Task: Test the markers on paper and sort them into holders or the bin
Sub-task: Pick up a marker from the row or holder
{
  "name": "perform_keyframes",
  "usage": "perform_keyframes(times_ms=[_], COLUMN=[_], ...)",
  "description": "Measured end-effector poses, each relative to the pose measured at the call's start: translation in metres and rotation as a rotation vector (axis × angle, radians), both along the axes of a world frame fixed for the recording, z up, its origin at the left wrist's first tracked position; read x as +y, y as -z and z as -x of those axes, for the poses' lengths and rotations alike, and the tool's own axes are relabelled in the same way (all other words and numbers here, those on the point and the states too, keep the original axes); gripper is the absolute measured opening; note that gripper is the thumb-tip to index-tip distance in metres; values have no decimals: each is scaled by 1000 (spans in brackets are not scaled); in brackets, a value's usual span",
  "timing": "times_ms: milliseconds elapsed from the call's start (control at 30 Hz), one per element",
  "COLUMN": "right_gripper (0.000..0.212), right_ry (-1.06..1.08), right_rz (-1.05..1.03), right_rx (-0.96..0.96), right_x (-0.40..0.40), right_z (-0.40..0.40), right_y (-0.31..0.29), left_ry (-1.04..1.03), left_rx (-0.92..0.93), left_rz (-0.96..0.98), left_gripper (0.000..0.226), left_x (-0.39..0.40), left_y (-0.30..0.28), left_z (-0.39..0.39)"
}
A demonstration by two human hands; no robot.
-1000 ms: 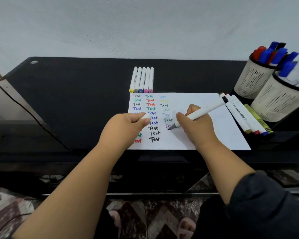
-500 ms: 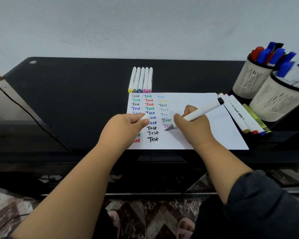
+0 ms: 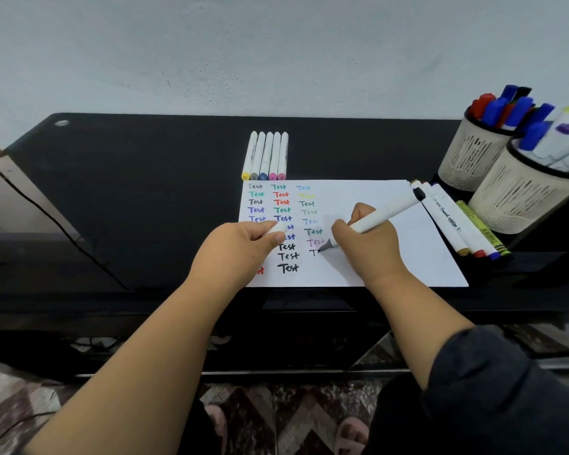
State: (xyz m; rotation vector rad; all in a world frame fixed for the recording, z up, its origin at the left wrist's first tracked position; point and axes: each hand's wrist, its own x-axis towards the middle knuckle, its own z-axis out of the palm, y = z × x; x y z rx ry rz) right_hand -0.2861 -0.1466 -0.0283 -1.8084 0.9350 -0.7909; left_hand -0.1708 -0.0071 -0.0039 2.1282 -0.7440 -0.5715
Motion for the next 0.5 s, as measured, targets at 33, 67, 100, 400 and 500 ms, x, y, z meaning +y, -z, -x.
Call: perform_keyframes(times_ms=[33, 67, 100, 400, 500], right_gripper=[40, 41, 40, 39, 39], right_ry=[-5, -10, -13, 13, 20], right_rz=[-7, -16, -23, -9, -30], right_rx=[-3, -8, -12, -12, -24], right_x=[0, 0, 0, -1, -1], right_z=[0, 0, 1, 1, 1], right_y=[0, 0, 0, 1, 1], left_ry=[0, -1, 0, -18, -17], left_rx=[-3, -5, -8, 12, 19], left_rz=[-3, -8, -13, -6, -14], left_gripper=[36, 36, 37, 35, 35], left_x=[-1, -1, -1, -1, -1], left_y=[0, 0, 0, 1, 1], left_z=[0, 0, 1, 1, 1])
